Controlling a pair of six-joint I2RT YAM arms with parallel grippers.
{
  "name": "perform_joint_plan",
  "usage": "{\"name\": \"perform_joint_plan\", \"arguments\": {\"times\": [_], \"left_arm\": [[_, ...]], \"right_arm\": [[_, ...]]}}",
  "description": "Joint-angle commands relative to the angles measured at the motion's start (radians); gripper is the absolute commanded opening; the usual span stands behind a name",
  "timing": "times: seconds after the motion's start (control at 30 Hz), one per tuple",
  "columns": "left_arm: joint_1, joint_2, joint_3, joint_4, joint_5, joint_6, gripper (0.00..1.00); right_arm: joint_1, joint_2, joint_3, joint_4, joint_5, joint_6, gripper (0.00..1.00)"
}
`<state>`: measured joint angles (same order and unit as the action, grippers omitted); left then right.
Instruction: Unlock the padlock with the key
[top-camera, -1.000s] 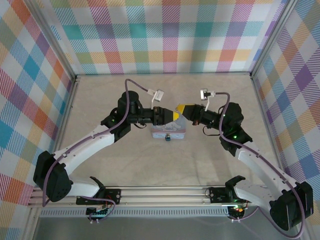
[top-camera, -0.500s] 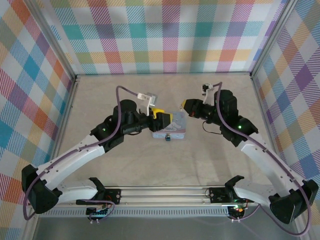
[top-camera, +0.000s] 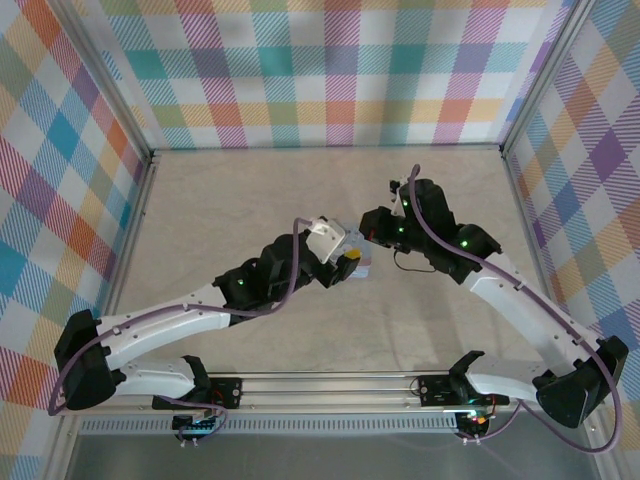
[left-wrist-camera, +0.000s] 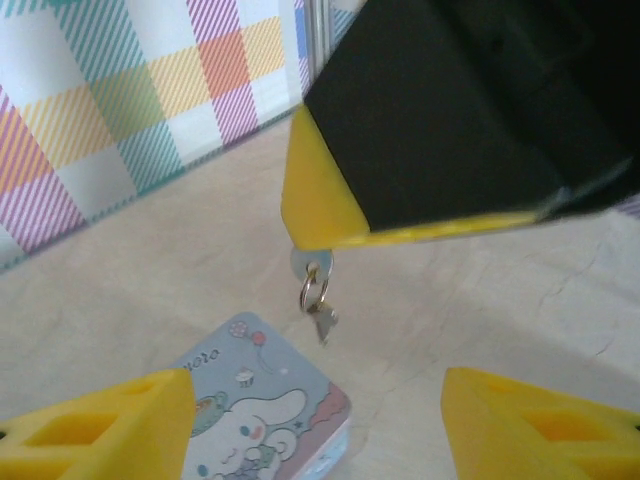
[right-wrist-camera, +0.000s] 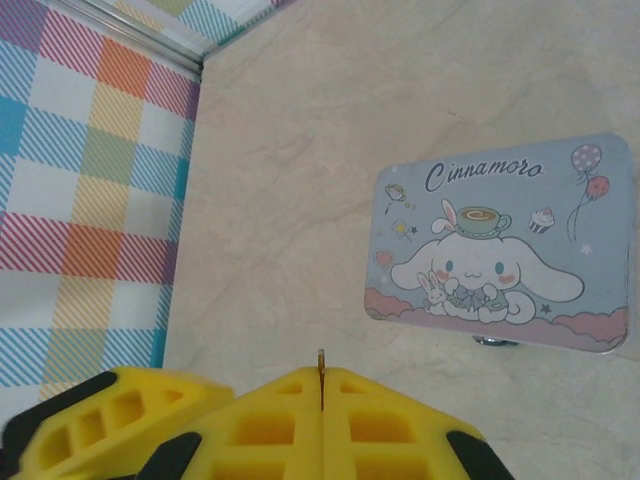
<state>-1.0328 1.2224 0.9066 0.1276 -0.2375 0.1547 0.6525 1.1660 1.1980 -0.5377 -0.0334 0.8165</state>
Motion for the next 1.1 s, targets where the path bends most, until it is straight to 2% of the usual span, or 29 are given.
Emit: {"name": "perform_joint_plan", "arguments": {"times": [0.0,0.13,0.23,0.4,0.67,1.07], "left_arm": [[-0.009,-0.033,-0.067,0.181,-0.019,0.181,0.63],[-0.015,-0.056,-0.155,0.303,0.011,0.294,0.59],[-0.016,-0.061,-0.166,0.332,-0.001,0.313,0.56],[-0.018,-0.066,-0.166,0.369,-0.009,0.329,0.56],[-0.024,-0.060,-0.138,0.349,0.017,0.344,0.51],[-0.024,-0.033,-0.094,0.273,0.018,0.339,0.16]], "right_arm": [[0.019,-0.011,0.035,-0.009,0.006,0.034,0.00],[0.043,-0.010,0.039,0.003,0.009,0.044,0.00],[0.057,-0.003,0.040,0.011,0.007,0.047,0.00],[0.081,0.009,0.036,0.030,0.001,0.057,0.00],[0.105,0.009,0.039,0.042,0.017,0.063,0.00],[0.121,0.003,0.045,0.056,0.020,0.053,0.00]]}}
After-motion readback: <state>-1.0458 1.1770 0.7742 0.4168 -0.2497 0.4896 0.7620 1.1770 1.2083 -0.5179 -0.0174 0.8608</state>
